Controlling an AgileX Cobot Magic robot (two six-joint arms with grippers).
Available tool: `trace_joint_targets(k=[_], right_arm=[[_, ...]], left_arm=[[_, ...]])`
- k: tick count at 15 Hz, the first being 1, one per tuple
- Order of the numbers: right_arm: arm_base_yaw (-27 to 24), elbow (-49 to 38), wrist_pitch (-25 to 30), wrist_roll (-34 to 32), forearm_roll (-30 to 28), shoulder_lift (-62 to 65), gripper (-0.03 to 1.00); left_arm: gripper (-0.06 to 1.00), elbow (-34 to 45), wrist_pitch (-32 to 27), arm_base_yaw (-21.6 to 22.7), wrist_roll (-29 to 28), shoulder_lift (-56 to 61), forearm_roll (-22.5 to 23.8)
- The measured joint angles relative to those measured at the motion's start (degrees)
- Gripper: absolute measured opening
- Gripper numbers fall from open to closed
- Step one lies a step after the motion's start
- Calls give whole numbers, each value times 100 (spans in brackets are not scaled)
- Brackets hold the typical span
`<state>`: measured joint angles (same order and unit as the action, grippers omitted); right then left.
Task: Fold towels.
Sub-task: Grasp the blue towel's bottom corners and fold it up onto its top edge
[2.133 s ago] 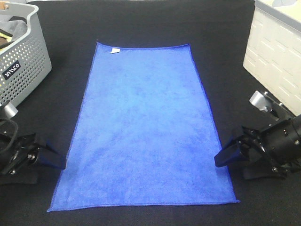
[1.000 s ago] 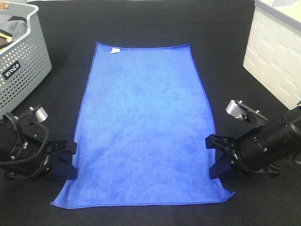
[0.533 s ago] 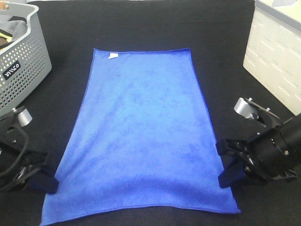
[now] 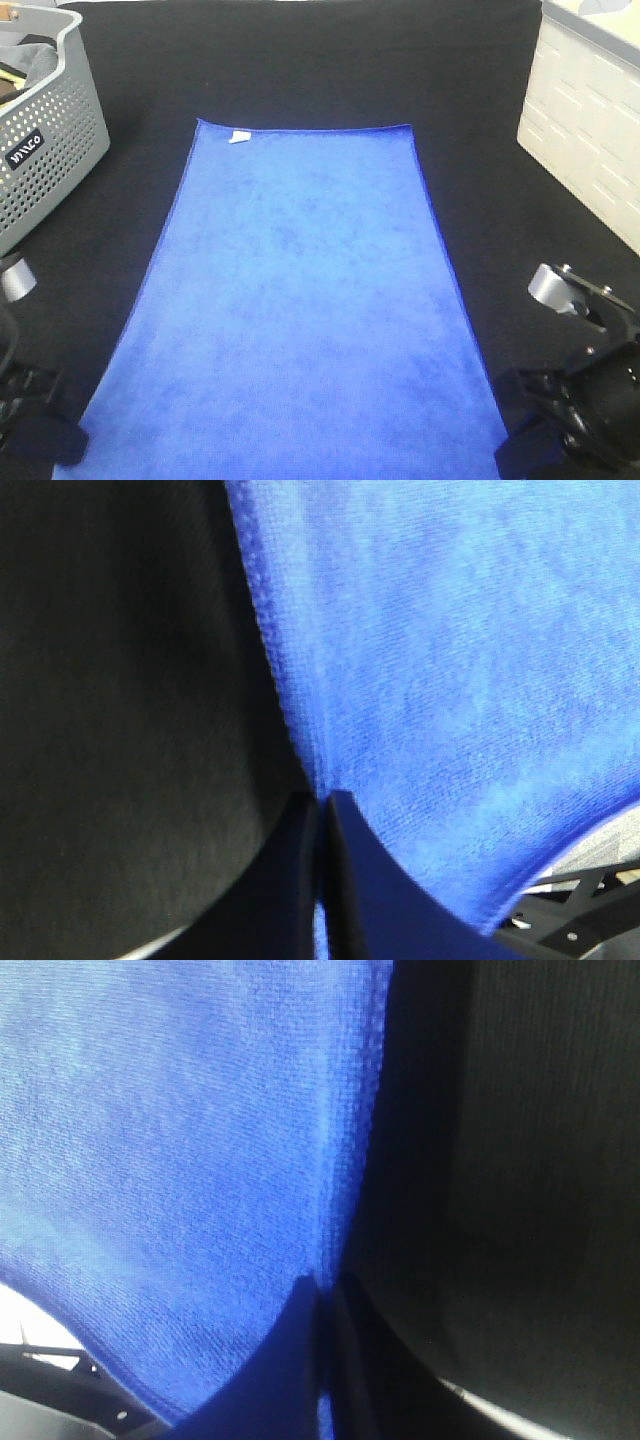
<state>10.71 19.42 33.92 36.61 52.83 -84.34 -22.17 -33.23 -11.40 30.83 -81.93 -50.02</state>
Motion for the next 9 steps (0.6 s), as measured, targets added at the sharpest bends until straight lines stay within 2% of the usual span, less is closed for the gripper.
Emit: trace_joint_targets(k=[5,9], right_arm=[[0,-46,-132,0,69,183,0],[17,968,-103,-86,-63,-23,0]], left_arm=[[0,275,126,0,-109,189,-92],[0,-407,384,0,-252,155,-92]])
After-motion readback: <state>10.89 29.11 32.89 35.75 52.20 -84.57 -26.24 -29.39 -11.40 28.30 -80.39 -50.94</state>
